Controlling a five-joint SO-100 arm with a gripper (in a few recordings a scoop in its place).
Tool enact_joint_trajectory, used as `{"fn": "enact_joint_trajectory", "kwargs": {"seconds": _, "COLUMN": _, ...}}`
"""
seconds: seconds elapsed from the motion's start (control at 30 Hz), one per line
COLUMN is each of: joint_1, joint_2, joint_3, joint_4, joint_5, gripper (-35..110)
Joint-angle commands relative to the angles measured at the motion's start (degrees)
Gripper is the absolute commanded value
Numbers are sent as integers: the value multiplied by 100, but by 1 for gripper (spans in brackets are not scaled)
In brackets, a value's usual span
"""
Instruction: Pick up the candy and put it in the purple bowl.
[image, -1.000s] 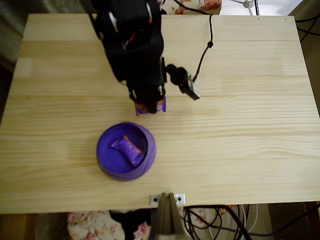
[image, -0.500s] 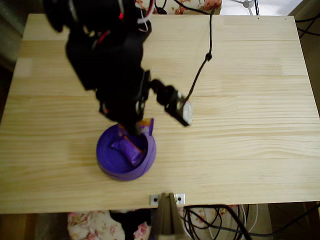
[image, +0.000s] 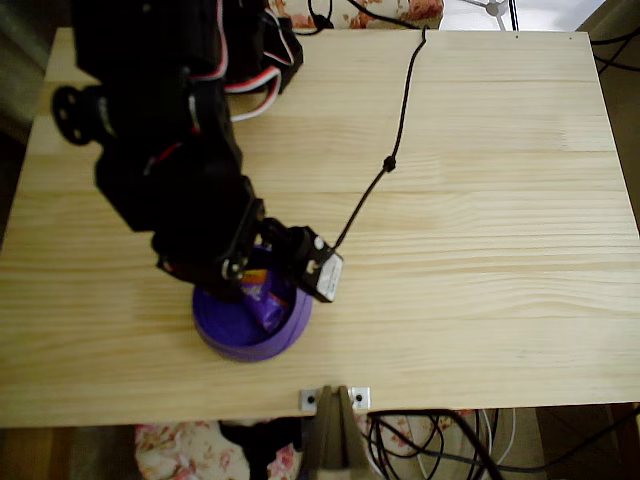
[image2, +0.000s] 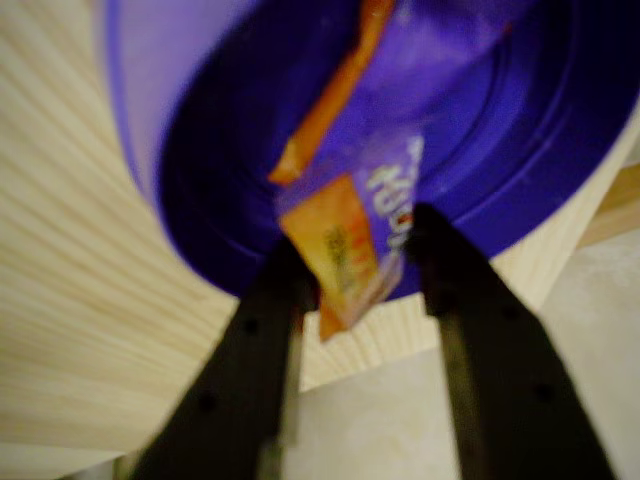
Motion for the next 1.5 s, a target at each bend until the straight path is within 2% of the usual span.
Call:
{"fn": "enact_joint_trajectory", "kwargs": {"seconds": 0.0, "joint_1": 26, "joint_2": 378, "joint_3": -536, "joint_4": -18, "joint_5": 114, "gripper": 27}}
{"fn": "enact_joint_trajectory", "kwargs": {"seconds": 0.23, "joint_1": -9, "joint_2": 659, "joint_3": -483, "joint_4": 62, "joint_5": 193, "gripper": 30}}
{"fn": "enact_joint_trajectory", "kwargs": {"seconds": 0.37, "joint_1": -149, "joint_2": 1248, "joint_3": -431, "joint_4": 229, "joint_5": 176, "gripper": 0}}
{"fn": "enact_joint_trajectory", "kwargs": {"seconds": 0.57, "joint_1": -264, "joint_2": 2663, "joint_3": -53, "joint_4": 642, "joint_5": 202, "gripper": 0}}
{"fn": "enact_joint_trajectory", "kwargs": {"seconds": 0.77, "joint_1": 88, "joint_2": 5027, "joint_3": 1863, "joint_4": -26, "joint_5": 246, "gripper": 0}}
{"fn": "enact_joint_trajectory", "kwargs": {"seconds": 0.9, "joint_1": 114, "joint_2": 6091, "joint_3": 2953, "joint_4": -220, "joint_5": -686, "gripper": 0}}
{"fn": "enact_joint_trajectory", "kwargs": {"seconds": 1.0, "joint_1": 299, "joint_2": 7005, "joint_3": 3964, "joint_4": -439, "joint_5": -501, "gripper": 0}}
{"fn": "enact_joint_trajectory", "kwargs": {"seconds": 1.23, "joint_1": -44, "joint_2": 9905, "joint_3": 5818, "joint_4": 123, "joint_5": -492, "gripper": 0}}
{"fn": "enact_joint_trajectory", "kwargs": {"seconds": 1.47, "joint_1": -202, "joint_2": 9896, "joint_3": 6381, "joint_4": 360, "joint_5": -554, "gripper": 0}}
